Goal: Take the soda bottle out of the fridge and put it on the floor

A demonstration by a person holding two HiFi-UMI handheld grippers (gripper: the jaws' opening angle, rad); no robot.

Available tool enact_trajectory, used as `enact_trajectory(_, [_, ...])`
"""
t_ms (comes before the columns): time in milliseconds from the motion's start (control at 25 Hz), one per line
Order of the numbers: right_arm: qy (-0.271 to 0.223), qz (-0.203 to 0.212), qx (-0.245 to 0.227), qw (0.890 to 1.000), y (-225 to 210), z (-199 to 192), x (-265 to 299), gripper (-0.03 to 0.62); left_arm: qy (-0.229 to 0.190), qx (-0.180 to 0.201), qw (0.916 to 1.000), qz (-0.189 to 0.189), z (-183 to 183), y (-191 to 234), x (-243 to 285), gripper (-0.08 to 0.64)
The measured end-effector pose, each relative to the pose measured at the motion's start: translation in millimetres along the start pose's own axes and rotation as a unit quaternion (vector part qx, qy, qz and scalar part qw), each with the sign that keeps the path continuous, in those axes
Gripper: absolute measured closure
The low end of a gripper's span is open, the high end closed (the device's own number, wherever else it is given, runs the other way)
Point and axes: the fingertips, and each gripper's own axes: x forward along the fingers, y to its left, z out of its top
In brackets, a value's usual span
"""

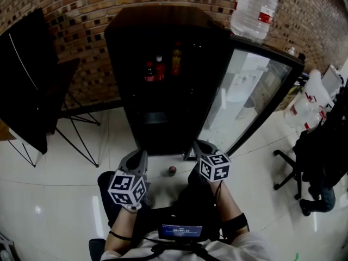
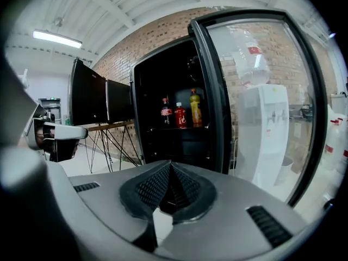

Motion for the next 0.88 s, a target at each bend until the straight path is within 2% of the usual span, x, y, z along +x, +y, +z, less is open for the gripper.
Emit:
enact_trajectory(280, [-0.001,-0.014,-0.008,1.000,-10.7,3.7,-3.9,0.578,0.003,0.002,1.0000,0.002,-0.9,2.8,3.5,0.558])
enact_trajectory(880, [-0.003,-0.009,0.004,1.000,-10.7,3.7,-4.5,0.578,0.008,0.002,1.0000,0.001,-4.8,2.6,10.1,0.558])
